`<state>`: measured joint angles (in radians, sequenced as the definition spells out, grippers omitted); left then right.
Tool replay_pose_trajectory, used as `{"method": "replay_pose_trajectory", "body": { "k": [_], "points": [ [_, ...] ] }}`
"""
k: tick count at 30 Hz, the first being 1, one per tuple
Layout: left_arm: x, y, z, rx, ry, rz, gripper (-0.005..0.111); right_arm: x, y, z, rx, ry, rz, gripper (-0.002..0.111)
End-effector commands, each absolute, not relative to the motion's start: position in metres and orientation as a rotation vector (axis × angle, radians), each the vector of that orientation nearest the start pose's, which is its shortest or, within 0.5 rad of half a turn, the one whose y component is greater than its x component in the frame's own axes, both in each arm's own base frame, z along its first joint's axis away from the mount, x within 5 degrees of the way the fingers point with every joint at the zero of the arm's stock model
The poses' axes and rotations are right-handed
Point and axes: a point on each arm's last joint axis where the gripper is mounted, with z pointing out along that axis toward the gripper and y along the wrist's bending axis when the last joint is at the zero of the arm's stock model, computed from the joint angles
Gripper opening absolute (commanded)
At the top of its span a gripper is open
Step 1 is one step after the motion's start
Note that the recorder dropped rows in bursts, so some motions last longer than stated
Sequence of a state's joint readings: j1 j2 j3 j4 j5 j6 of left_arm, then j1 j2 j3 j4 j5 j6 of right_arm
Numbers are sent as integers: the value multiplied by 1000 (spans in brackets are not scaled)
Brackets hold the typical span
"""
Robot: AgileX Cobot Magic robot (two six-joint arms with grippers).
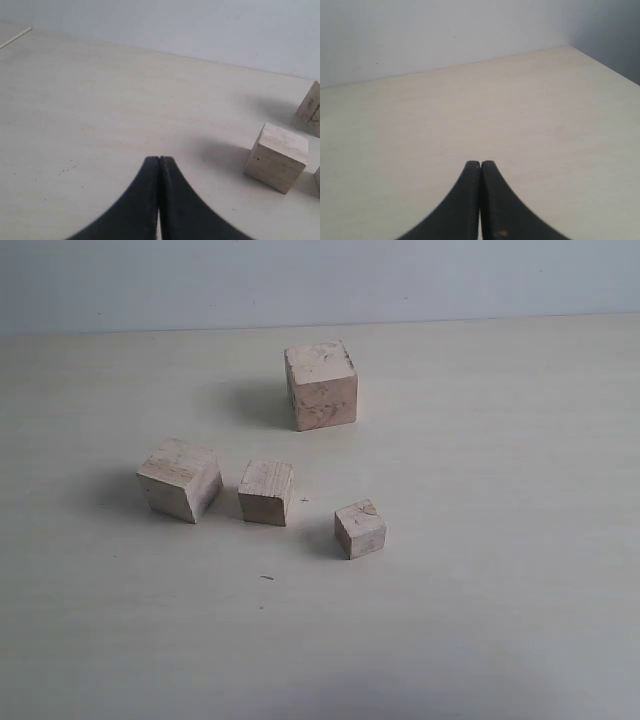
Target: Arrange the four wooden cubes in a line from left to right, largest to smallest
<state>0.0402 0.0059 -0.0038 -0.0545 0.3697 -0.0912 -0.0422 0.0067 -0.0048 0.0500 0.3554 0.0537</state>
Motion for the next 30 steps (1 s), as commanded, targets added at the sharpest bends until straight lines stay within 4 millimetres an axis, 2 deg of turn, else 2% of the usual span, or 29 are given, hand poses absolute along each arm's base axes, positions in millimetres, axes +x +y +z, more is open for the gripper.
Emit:
{"method": "replay_pose_trajectory", "body": {
  "k": [1, 13, 19, 26, 30],
  "points": [
    [53, 0, 180, -144, 1843, -88, 0, 53, -1, 182, 122, 1829, 54, 0],
    [53, 0, 180, -144, 1843, -88, 0, 54, -1, 184, 121, 1803, 53, 0],
    [53, 0, 180, -144, 1843, -88, 0, 56, -2, 209, 112, 1527, 47, 0],
    [53, 0, 180, -144, 1843, -88, 0, 55, -3, 221, 108, 1394, 44, 0],
    [53, 0, 180, -144, 1843, -88, 0, 51, -4, 235, 156, 1232, 101, 0]
  ]
}}
